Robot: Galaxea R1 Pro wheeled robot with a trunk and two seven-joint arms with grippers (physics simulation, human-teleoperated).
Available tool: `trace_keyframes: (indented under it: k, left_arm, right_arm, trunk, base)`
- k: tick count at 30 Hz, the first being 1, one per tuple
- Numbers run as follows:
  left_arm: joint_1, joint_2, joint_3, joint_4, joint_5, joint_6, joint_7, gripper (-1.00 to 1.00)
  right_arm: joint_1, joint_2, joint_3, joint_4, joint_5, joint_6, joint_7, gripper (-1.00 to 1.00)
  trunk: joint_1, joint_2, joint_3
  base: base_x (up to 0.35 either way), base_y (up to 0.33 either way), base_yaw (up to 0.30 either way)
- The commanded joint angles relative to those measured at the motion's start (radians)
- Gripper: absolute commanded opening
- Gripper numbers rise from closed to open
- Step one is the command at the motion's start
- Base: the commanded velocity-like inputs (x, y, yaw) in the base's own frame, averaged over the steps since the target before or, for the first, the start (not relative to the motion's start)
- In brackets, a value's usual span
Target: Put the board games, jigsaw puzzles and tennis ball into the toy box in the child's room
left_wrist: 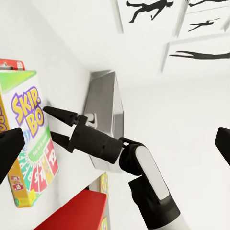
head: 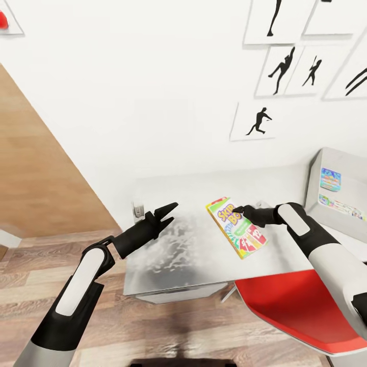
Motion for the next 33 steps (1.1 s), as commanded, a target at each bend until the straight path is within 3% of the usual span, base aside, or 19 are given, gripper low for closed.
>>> trace_keyframes:
  k: [1, 17, 33]
  left_arm:
    - [-0.001, 0.000, 0.000, 0.000, 0.001, 0.002, -0.002, 1.00]
    - [-0.001, 0.000, 0.001, 0.000, 0.001, 0.001, -0.006, 1.00]
    - [-0.001, 0.000, 0.001, 0.000, 0.001, 0.000, -0.006, 1.00]
  right_arm:
    - [0.000, -0.002, 0.005, -0.002, -0.011, 0.000, -0.010, 1.00]
    - [0.004, -0.004, 0.005, -0.001, -0.011, 0.000, -0.010, 1.00]
    - [0.005, -0.004, 0.004, -0.001, -0.011, 0.000, -0.010, 1.00]
  trunk:
    - [0.001, -0.002, -0.001]
    - [0.001, -0.002, 0.006]
    - [0.001, -0.002, 0.007]
  base:
    - [0.000, 0.000, 0.117]
    - [0.000, 0.000, 0.177]
    - [0.000, 0.000, 0.030]
